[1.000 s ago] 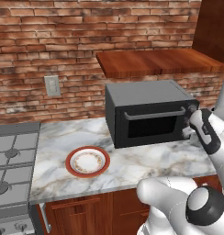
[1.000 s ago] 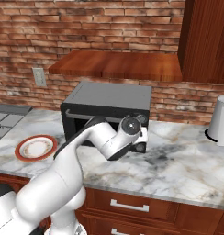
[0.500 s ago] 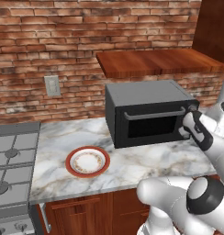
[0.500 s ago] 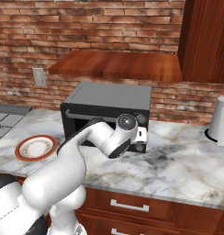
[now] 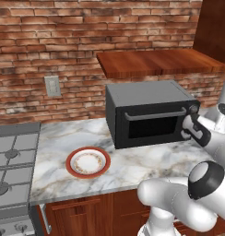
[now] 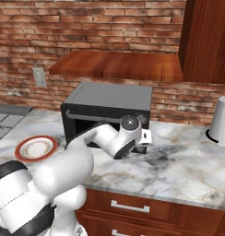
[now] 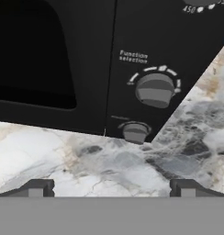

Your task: Pick up the bagel from the plate, place it on the toaster oven rack, close the door, and set the timer.

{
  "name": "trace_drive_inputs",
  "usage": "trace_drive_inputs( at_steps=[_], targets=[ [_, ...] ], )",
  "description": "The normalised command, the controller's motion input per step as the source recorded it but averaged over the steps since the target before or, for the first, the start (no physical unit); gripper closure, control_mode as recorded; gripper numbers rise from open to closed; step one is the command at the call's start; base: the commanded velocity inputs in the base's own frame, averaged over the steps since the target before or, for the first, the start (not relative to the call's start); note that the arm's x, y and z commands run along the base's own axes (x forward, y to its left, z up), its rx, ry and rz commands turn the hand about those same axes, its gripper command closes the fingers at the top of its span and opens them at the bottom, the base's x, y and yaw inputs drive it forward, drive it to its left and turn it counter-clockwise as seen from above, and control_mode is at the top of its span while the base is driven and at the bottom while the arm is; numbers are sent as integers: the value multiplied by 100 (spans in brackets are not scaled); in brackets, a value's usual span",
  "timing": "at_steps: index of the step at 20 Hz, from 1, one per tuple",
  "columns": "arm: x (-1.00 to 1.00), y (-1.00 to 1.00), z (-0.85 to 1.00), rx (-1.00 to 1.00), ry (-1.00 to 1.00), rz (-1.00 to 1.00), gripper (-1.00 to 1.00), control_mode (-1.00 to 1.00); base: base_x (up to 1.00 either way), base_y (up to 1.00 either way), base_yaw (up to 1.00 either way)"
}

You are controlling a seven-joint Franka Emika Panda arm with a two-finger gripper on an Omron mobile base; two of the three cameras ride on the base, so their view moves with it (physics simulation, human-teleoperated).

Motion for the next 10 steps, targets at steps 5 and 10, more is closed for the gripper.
trace_drive_inputs(
  at_steps=[5, 10],
  targets=[
    [5, -5, -17, -4, 0, 0, -100, -100, 0, 0, 0],
    [13, -1, -11, -3, 0, 0, -100, -100, 0, 0, 0]
  ],
)
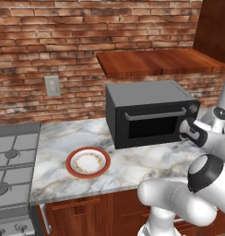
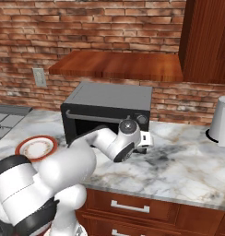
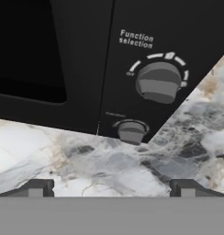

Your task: Pick up the bagel from the plate, place it on the toaster oven rack, close the door, and set the timer.

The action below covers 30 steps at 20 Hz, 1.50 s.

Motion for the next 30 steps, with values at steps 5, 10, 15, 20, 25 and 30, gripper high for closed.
trace_drive_inputs(
  at_steps=[5, 10, 15, 20, 25, 30],
  targets=[
    [9, 0, -14, -3, 0, 0, -100, -100, 0, 0, 0],
    [8, 0, -15, -3, 0, 0, -100, -100, 0, 0, 0],
    [14, 0, -9, -3, 0, 0, -100, -100, 0, 0, 0],
    [12, 0, -12, -3, 0, 0, -100, -100, 0, 0, 0],
    [17, 0, -13, -3, 0, 0, -100, -100, 0, 0, 0],
    [23, -1, -8, -3, 0, 0, -100, -100, 0, 0, 0]
  ],
)
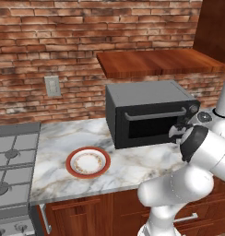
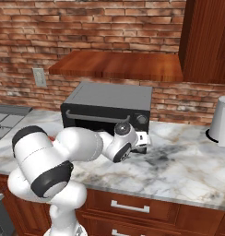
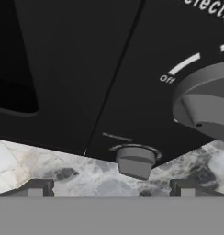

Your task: Pick up the bagel from the plate, place it on the toaster oven rack, close the door, and set the timer.

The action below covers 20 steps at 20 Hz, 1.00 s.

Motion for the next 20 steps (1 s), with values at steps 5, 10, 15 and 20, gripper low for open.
trace_drive_inputs(
  at_steps=[5, 10, 15, 20],
  targets=[
    [18, -9, -15, -2, 0, 0, -100, -100, 0, 0, 0],
    [16, -10, -15, -2, 0, 0, -100, -100, 0, 0, 0],
    [13, -16, -15, -2, 0, 0, -100, -100, 0, 0, 0],
    [4, -25, -14, -1, 0, 0, -100, -100, 0, 0, 0]
  ],
)
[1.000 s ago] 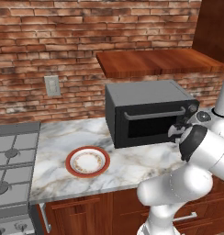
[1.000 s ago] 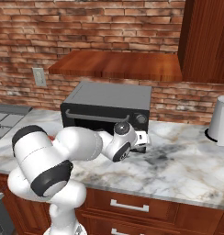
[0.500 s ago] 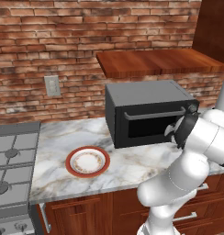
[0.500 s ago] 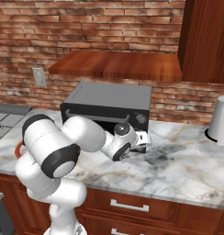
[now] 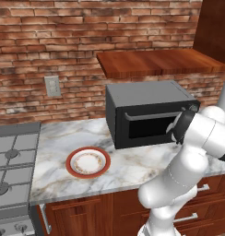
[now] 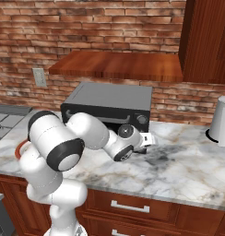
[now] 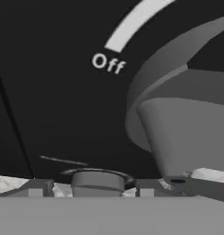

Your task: Pick up the bagel from the plate, place it on the toaster oven rack, close the door, and set the timer.

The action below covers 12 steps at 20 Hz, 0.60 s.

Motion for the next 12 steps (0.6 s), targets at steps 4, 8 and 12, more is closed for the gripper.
trace_drive_inputs(
  at_steps=[4, 8, 12],
  targets=[
    [9, -20, -14, 0, 0, 0, -100, -100, 0, 0, 0],
    [16, -20, -18, 0, 0, 0, -100, -100, 0, 0, 0],
    [19, -24, -11, 0, 0, 0, -100, -100, 0, 0, 0]
  ],
)
